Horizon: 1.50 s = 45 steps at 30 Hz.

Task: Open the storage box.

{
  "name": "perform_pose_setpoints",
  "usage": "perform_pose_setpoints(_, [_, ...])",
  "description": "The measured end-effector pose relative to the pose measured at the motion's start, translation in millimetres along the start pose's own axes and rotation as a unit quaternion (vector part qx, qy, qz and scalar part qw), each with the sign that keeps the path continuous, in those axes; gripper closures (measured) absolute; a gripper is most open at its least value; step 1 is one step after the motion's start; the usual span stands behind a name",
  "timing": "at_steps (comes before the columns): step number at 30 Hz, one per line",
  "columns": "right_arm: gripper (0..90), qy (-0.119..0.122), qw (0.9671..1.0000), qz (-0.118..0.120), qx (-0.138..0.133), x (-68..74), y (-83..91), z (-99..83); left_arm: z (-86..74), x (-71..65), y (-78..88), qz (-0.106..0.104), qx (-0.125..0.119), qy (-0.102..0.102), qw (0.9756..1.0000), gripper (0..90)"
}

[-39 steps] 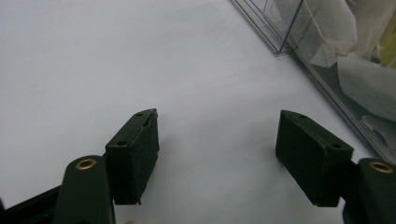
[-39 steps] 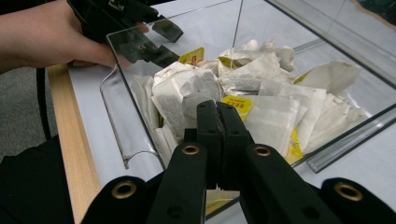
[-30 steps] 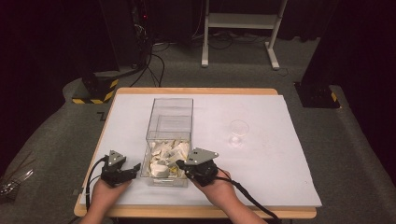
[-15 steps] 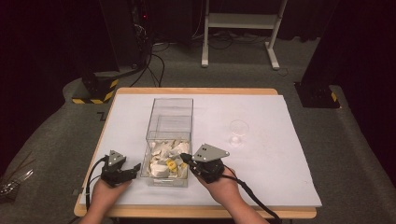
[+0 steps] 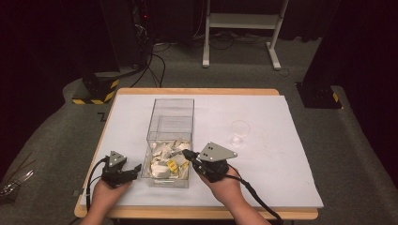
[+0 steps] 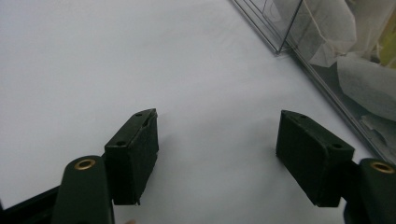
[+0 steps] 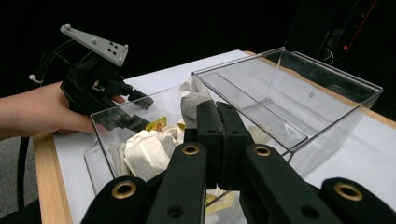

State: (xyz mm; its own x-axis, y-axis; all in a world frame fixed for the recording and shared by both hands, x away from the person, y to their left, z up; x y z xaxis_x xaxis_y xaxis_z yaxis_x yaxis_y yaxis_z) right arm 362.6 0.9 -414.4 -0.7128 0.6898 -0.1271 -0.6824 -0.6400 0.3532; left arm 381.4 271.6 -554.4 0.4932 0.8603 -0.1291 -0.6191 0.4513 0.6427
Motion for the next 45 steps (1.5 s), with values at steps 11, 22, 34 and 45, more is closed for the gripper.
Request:
perform_pose_setpoints(11, [89.2,-0.007,0.9997,-0.005,-0.022,-2.5,4.2,12.2,0.0,0.0,0.0,0.000,0.000,0.000,1.0000,29.9])
perform_pose_setpoints(22, [89.3,-0.012,0.9987,-0.009,-0.049,-3.7,7.7,25.4,0.0,0.0,0.0,0.000,0.000,0.000,1.0000,29.9])
perform_pose_setpoints(34, [89.3,-0.017,0.9968,-0.009,-0.077,-4.8,12.6,43.8,0.0,0.0,-0.1,0.000,0.000,0.000,1.0000,29.9])
perform_pose_setpoints(45, [89.2,-0.018,0.9945,-0.013,-0.102,-13.6,22.9,64.3,-0.1,0.1,0.1,0.000,0.001,-0.001,1.0000,29.9])
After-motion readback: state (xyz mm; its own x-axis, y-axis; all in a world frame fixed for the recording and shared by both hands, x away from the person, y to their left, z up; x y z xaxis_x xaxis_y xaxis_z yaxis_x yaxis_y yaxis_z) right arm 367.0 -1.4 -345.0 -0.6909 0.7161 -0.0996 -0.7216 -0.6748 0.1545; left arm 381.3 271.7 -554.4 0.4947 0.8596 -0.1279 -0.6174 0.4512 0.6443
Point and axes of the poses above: each handheld gripper's, and its own axes: y roughly backward along the jaws, z roughly out of its top, x roughly to its left, the point moved 7 cm from there along -y, roughly forward along the jaws, and after that the axes turned 12 degrees about -z, right-handed, at the moved point
